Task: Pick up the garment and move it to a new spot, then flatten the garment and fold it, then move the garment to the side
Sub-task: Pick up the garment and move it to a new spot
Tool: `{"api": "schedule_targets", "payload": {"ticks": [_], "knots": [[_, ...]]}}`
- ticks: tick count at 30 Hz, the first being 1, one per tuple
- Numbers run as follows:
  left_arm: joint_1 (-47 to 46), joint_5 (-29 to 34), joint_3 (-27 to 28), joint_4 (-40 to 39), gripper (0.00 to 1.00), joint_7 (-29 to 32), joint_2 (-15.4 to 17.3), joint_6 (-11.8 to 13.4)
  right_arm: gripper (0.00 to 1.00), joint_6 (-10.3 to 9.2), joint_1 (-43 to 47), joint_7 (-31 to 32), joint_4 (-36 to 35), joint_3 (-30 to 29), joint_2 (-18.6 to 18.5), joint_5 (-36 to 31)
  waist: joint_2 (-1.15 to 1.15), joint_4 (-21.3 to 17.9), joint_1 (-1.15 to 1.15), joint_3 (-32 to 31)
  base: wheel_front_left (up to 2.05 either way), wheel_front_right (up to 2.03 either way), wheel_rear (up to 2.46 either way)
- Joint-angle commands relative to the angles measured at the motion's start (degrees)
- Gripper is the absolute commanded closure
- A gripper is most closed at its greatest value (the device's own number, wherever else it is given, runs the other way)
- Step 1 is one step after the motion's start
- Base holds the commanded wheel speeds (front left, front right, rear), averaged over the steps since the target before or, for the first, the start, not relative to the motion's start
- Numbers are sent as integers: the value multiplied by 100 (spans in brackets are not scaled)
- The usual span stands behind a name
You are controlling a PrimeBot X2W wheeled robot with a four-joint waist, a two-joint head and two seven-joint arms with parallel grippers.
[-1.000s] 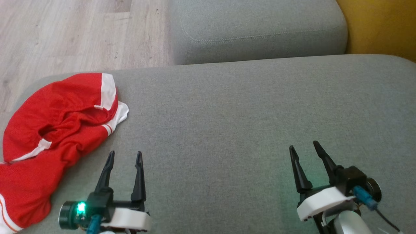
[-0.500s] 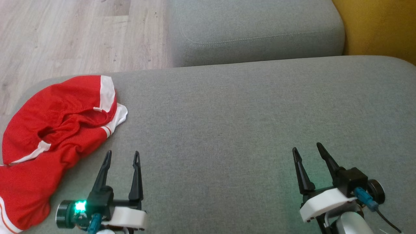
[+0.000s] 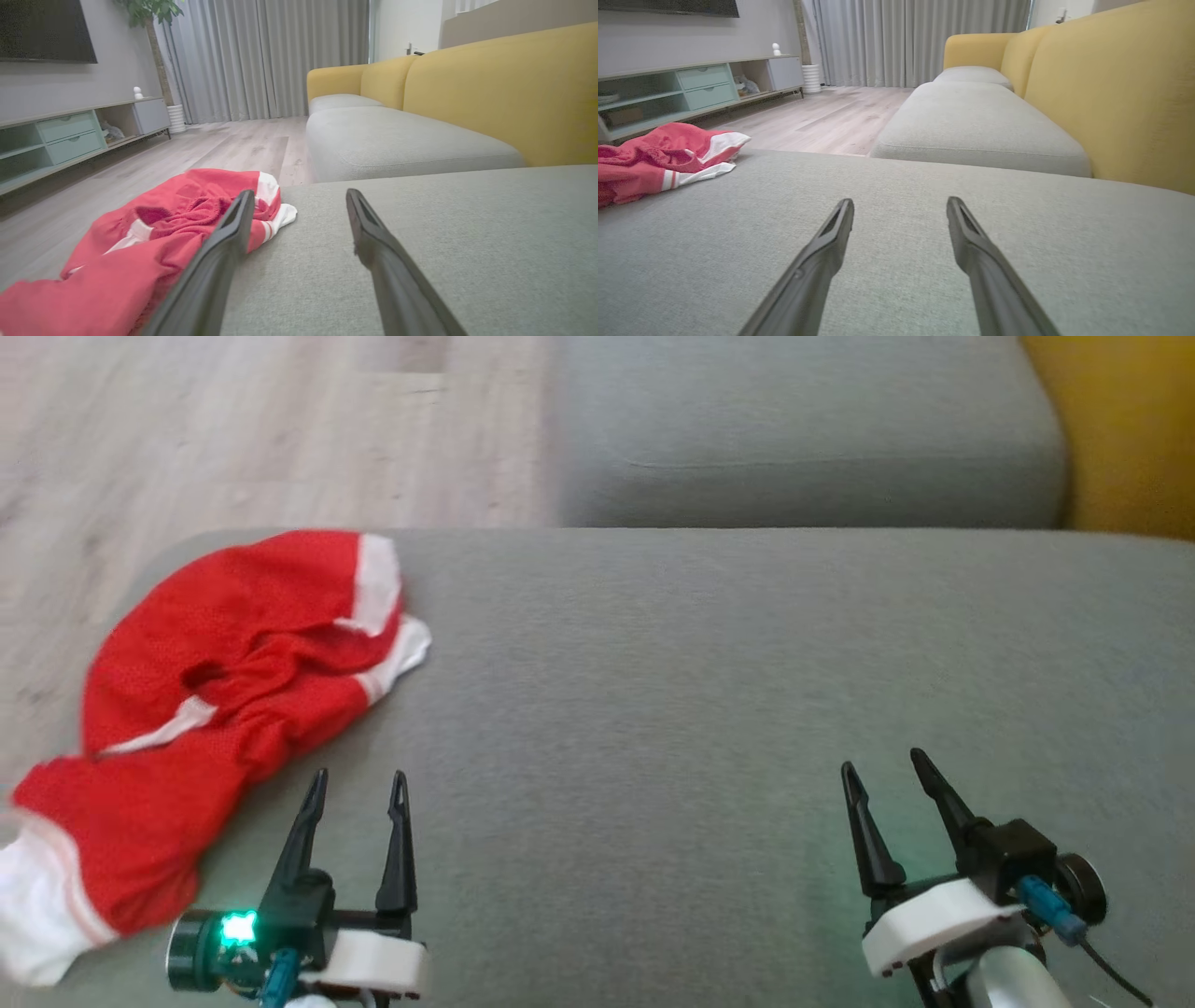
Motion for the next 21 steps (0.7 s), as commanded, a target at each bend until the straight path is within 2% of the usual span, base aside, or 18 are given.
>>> {"api": "schedule_targets", "payload": {"ticks": [1,4,6,12,17,21], "knots": [[-233,12,150,-215,0,-56,13,24,0,-4,-180,-62,-174,138,-42,-52,0,322,0,-19,0,0,0],[-202,11,143,-233,0,-56,12,43,0,-4,-127,-62,-195,128,-42,-61,0,765,0,-27,0,0,0],[-174,5,168,-289,0,-56,12,73,0,-4,-95,-62,-205,129,-42,-89,0,1220,0,-26,0,0,0],[-49,-23,359,-402,0,-56,21,145,0,-4,-79,-62,-228,166,-42,-123,0,1983,0,-7,0,0,0],[-30,-29,640,-652,0,-56,66,233,0,-4,-109,-62,-256,188,-42,-206,0,2251,0,147,0,0,0],[-273,25,760,-914,0,-56,175,204,0,-4,-128,-62,-265,171,-42,-444,0,2333,0,370,0,0,0]]}}
